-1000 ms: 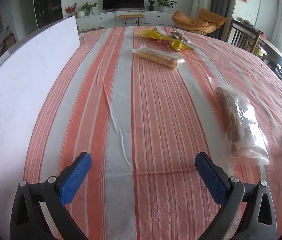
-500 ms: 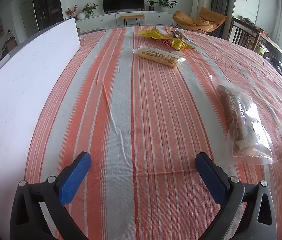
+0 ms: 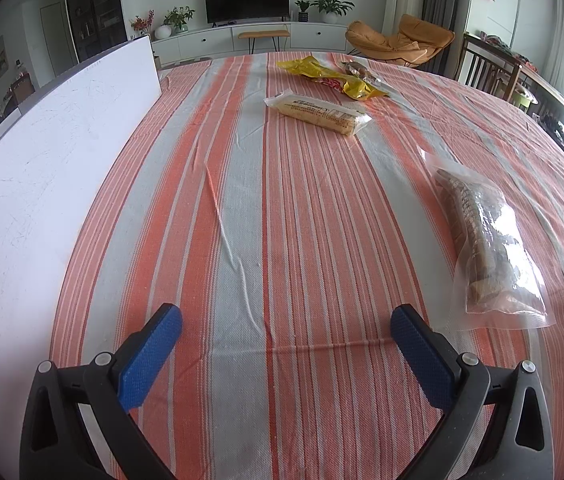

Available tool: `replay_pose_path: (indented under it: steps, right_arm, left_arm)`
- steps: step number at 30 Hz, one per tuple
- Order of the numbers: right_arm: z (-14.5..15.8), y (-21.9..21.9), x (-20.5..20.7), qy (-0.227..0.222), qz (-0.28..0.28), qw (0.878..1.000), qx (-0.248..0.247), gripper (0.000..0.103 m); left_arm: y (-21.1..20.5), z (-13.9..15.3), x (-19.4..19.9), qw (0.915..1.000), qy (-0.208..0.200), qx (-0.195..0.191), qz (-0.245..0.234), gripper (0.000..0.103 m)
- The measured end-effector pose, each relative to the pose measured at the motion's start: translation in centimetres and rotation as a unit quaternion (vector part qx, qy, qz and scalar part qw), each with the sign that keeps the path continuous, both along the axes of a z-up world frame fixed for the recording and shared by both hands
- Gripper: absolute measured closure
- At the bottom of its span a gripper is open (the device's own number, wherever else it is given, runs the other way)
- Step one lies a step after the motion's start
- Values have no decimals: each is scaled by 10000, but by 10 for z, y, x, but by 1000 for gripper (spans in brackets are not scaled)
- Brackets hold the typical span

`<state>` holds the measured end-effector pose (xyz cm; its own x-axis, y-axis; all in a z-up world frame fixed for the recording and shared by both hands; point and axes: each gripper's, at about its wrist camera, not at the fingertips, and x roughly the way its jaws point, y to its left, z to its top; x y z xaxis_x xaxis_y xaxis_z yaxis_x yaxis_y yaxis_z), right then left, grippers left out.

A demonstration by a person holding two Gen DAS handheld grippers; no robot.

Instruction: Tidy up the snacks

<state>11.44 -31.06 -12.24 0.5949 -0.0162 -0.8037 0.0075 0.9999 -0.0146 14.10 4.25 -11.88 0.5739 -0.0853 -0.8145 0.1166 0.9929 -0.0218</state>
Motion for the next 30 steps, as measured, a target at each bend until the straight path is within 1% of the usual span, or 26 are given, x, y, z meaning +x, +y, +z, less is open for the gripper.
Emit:
replay_pose_path:
  steps: [6, 9, 10, 11, 12, 14, 15, 16, 17, 18, 19, 22, 23, 24, 26, 27, 28, 29, 30]
  right_arm:
    - [0, 0, 0, 0, 0, 10000, 0, 0]
    - [0, 0, 0, 0, -1, 10000, 0, 0]
    - [0, 0, 0, 0, -1, 10000, 0, 0]
    - [0, 0, 0, 0, -1, 10000, 0, 0]
    - [0, 0, 0, 0, -1, 10000, 0, 0]
    - [0, 0, 0, -1, -1, 10000, 0, 0]
    - [0, 0, 0, -1, -4, 10000, 0, 0]
    - [0, 0, 0, 0, -6, 10000, -1, 0]
    - [0, 0, 1, 0, -11, 10000, 0, 0]
    - [0, 0, 1, -1, -14, 10000, 2, 0]
    - [0, 0, 1, -2, -20, 10000, 1, 0]
    - [0, 0, 1, -1, -19, 10000, 1, 0]
    - [0, 0, 1, -1, -19, 10000, 0, 0]
    - [0, 0, 1, -1, -20, 10000, 1, 0]
    - [0, 0, 1, -1, -20, 10000, 1, 0]
    - [0, 0, 1, -1, -20, 10000, 1, 0]
    - [0, 0, 1, -2, -20, 10000, 1, 0]
    - [0, 0, 1, -2, -20, 10000, 1, 0]
    - [0, 0, 1, -2, -20, 10000, 1, 0]
  left_arm:
    - [0, 0, 0, 10000, 0, -1, -1, 0]
    - [1, 1, -1, 9999, 18, -74, -81, 0]
    - [3, 4, -1, 9995, 97, -261, -177, 0]
    - [6, 8, -1, 9982, 156, -534, -203, 1]
    - [7, 12, -1, 9967, 161, -772, -215, 1]
    - [3, 27, -2, 9904, 57, -1336, -337, 1]
    - [-4, 33, 0, 9884, 59, -1436, -484, 1]
    - [-16, 40, 4, 9869, 101, -1450, -707, 1]
    - [-37, 47, 10, 9855, 153, -1323, -1055, 0]
    - [-48, 49, 13, 9848, 166, -1223, -1225, 0]
    - [-72, 52, 19, 9827, 206, -1009, -1537, 0]
    - [-116, 45, 34, 9779, 406, -593, -1965, 0]
    - [-133, 37, 43, 9776, 511, -308, -2016, 0]
    - [-140, 31, 47, 9784, 548, -156, -1989, 0]
    - [-150, 15, 58, 9823, 670, 132, -1744, 1]
    - [-149, 9, 61, 9843, 717, 117, -1608, 6]
    - [-144, 6, 61, 9877, 638, -28, -1426, 9]
    - [-137, 9, 57, 9897, 470, -180, -1341, 28]
    - [-132, 11, 54, 9905, 408, -272, -1287, 45]
